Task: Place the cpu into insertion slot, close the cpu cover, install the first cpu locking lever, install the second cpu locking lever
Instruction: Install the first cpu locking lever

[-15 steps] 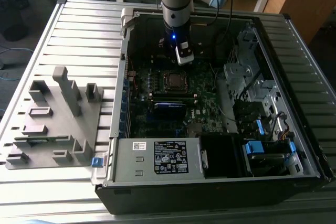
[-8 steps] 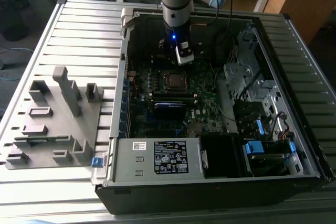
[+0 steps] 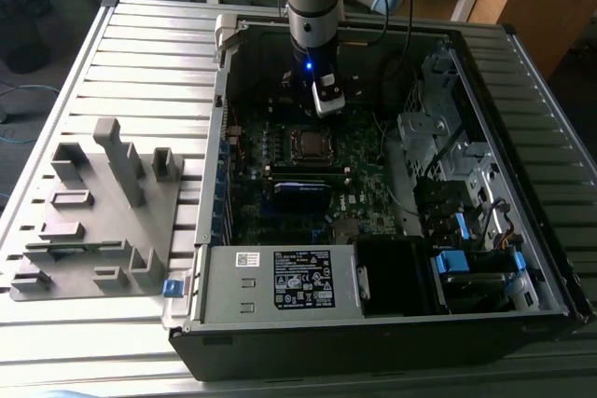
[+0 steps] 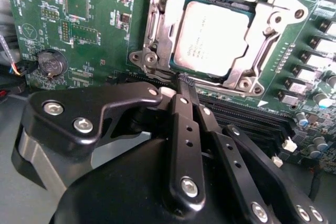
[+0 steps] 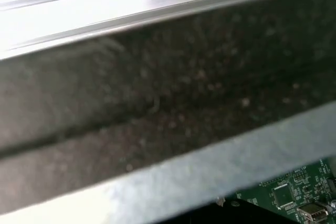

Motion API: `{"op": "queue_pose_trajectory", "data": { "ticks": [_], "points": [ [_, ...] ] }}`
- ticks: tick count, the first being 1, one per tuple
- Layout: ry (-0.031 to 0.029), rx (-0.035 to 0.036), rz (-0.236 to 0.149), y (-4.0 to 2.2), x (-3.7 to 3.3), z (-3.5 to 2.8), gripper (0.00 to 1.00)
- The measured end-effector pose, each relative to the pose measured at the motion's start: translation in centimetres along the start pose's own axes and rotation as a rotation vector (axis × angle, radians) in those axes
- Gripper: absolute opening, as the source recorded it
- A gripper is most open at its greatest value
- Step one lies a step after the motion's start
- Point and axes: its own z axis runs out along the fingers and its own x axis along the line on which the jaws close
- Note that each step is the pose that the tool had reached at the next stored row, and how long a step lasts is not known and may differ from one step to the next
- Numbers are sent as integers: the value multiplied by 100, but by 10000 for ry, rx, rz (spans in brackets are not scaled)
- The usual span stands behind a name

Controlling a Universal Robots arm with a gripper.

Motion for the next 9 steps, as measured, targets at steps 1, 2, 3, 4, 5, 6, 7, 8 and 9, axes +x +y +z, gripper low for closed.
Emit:
{"op": "queue_pose_trajectory", "data": {
  "ticks": [1,2,3,4,5,6,7,8,9],
  "points": [
    [0,2,0,0,0,0,11],
    [0,2,1,1,-1,1,11],
    [1,4,3,3,-4,2,11],
    [0,5,3,6,-9,3,11],
    [-2,5,2,10,-15,5,11],
    [-3,5,1,13,-20,6,11],
    [-3,4,1,17,-26,7,11],
    [-3,5,1,19,-33,8,11],
    [-2,5,1,22,-40,10,11]
  ]
}}
